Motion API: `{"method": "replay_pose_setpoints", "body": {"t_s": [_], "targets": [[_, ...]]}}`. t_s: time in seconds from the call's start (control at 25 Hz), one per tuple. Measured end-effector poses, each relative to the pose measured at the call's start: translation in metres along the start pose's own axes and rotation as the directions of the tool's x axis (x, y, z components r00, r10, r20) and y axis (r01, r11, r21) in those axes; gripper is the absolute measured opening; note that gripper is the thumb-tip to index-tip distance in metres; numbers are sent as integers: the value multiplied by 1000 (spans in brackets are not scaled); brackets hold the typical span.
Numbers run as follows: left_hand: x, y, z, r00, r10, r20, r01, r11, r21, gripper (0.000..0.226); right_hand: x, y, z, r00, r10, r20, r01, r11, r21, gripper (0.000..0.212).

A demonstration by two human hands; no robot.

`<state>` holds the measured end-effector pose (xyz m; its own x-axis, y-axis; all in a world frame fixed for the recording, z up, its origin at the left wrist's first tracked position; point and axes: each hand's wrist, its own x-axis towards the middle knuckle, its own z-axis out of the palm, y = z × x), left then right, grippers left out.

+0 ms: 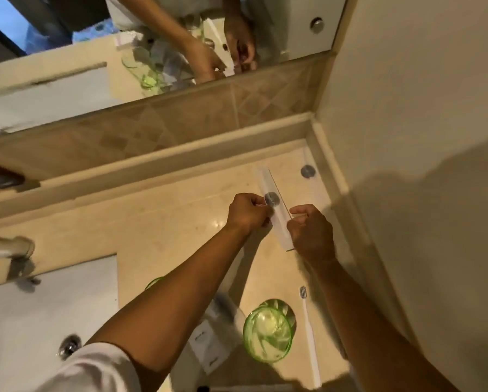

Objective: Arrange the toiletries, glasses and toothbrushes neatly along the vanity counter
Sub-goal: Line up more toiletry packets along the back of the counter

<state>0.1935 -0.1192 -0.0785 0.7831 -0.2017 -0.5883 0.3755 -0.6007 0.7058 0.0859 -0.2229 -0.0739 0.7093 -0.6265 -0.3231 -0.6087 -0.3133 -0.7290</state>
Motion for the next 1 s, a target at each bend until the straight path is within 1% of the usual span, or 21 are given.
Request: {"method": "replay_pose_setpoints", "body": {"t_s": [0.08,0.16,0.24,0.32,0.4,0.44,0.48,0.52,0.56,0.6,0.64,0.68,0.72,0.8,0.88,1.0], "targets": [[22,6,11,1000,22,13,-23,996,89,6,20,4,1,996,94,-7,-94,995,-19,21],[39,15,19,995,100,15,-101,975,198,9,34,5,6,993,111,-46,-113,992,-52,22],[48,20,23,977,215,11,-206,920,334,14,42,6,12,991,93,-96,-99,993,-60,21],[56,20,26,956,292,14,-275,879,389,17,51,8,20,988,80,-128,-88,994,-58,19],[59,15,26,935,353,32,-330,833,444,17,55,10,27,986,27,-166,-47,992,-120,17],[58,12,26,920,391,36,-357,794,493,19,55,12,30,981,-12,-195,-17,989,-147,17],[58,8,25,896,442,31,-385,743,547,23,54,15,32,974,-47,-222,9,986,-169,16],[56,5,23,856,516,17,-422,682,598,26,53,17,34,968,-73,-241,28,982,-188,16],[58,2,21,795,606,10,-470,605,643,27,51,18,35,965,-90,-245,40,979,-202,17],[60,0,18,720,693,36,-527,512,679,29,49,20,37,966,-104,-236,52,975,-216,18],[65,-3,16,657,747,101,-578,413,704,33,46,21,40,968,-120,-219,67,969,-237,21],[71,-5,13,628,753,196,-617,328,715,41,43,22,43,969,-146,-198,89,958,-271,24],[77,-7,10,625,722,295,-644,264,718,50,39,23,46,967,-182,-178,119,942,-314,28],[87,-9,7,646,632,428,-666,192,721,60,32,27,51,956,-254,-146,182,905,-385,34],[94,-11,9,663,580,473,-663,162,731,60,32,29,52,951,-275,-141,199,894,-402,37],[98,-12,11,698,535,476,-642,171,748,60,37,31,53,951,-267,-155,189,901,-390,38]]}}
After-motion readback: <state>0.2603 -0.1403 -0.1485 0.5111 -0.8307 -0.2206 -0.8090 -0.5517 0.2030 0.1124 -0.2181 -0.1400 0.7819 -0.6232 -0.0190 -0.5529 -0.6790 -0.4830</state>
